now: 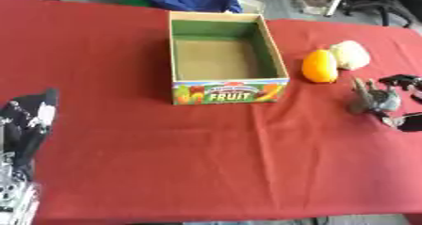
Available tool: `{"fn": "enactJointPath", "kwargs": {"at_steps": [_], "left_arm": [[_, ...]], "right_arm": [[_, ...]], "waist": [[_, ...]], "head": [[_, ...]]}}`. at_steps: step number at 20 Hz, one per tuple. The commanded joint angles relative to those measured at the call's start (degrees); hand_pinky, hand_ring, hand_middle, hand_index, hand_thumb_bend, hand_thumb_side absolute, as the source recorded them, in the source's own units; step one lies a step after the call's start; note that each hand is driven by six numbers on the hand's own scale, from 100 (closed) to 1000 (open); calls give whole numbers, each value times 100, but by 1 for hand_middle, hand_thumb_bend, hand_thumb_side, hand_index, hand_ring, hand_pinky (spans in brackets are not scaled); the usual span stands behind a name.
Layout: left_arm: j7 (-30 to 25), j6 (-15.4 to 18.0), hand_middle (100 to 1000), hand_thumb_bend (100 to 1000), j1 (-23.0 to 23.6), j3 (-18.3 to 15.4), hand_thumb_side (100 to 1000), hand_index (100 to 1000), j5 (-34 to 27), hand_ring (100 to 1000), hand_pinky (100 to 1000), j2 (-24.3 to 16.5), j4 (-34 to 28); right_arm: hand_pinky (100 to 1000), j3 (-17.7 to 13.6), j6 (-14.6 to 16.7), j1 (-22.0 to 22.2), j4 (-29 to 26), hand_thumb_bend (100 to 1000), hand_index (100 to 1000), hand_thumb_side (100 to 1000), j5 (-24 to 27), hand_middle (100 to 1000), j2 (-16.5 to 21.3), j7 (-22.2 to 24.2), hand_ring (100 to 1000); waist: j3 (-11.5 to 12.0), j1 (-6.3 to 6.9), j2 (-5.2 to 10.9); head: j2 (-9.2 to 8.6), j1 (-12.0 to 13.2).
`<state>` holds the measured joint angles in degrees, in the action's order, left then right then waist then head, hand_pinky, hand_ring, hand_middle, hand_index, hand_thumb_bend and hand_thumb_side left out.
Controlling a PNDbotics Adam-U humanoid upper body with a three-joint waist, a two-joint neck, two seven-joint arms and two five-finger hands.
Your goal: Pick up objects on the table and place them in the box.
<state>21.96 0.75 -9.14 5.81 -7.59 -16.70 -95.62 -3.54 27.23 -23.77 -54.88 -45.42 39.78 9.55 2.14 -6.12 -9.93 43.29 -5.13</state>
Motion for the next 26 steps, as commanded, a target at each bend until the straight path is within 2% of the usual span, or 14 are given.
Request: {"fn": "enactJointPath", "kwargs": {"at_steps": [1, 17, 21, 26], "left_arm": [[-8, 11, 484, 529, -47, -22, 454, 606, 2, 556, 589, -103, -82], [-15, 12, 483, 528, -42, -19, 454, 606, -5, 556, 589, -97, -74], [-17, 13, 483, 528, -44, -18, 455, 606, -7, 556, 590, -95, -75], [-18, 14, 483, 528, -42, -18, 455, 606, -7, 556, 590, -95, -73]], "right_arm": [[829, -23, 22, -111, 57, 279, 959, 323, -73, 878, 132, -11, 887], [795, -1, -54, -271, 199, 247, 912, 323, -292, 784, 9, -266, 815], [772, 2, -99, -297, 200, 231, 862, 326, -385, 709, -9, -432, 770], [740, 10, -138, -302, 176, 162, 777, 327, -533, 606, -25, -778, 717]], "waist": [[-5, 25, 59], [-7, 30, 49], [-8, 32, 47], [-7, 30, 46]], "head": [[5, -8], [10, -23], [9, -24], [9, -31]]}}
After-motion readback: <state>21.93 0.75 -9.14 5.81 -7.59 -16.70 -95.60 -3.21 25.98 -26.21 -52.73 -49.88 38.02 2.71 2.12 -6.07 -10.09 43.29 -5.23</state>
